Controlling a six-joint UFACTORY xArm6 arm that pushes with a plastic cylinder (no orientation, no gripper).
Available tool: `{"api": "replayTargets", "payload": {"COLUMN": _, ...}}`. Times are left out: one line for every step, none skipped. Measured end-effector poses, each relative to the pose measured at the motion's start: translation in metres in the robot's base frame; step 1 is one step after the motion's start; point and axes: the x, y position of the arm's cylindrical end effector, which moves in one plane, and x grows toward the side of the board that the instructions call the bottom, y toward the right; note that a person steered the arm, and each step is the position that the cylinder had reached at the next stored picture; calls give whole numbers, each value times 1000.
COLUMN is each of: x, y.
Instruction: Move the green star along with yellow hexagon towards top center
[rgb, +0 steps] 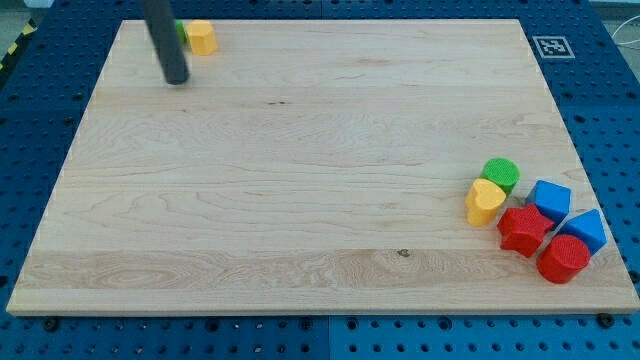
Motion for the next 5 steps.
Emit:
{"api": "replayTargets", "payload": {"x": -26, "y": -48}}
{"api": "replayTargets", "payload": {"x": -68, "y": -76}}
{"api": "replayTargets", "payload": {"x": -83, "y": -70}}
{"api": "replayTargets", "payload": {"x": -77, "y": -49}}
{"api": "replayTargets", "payload": {"x": -77, "y": -34}}
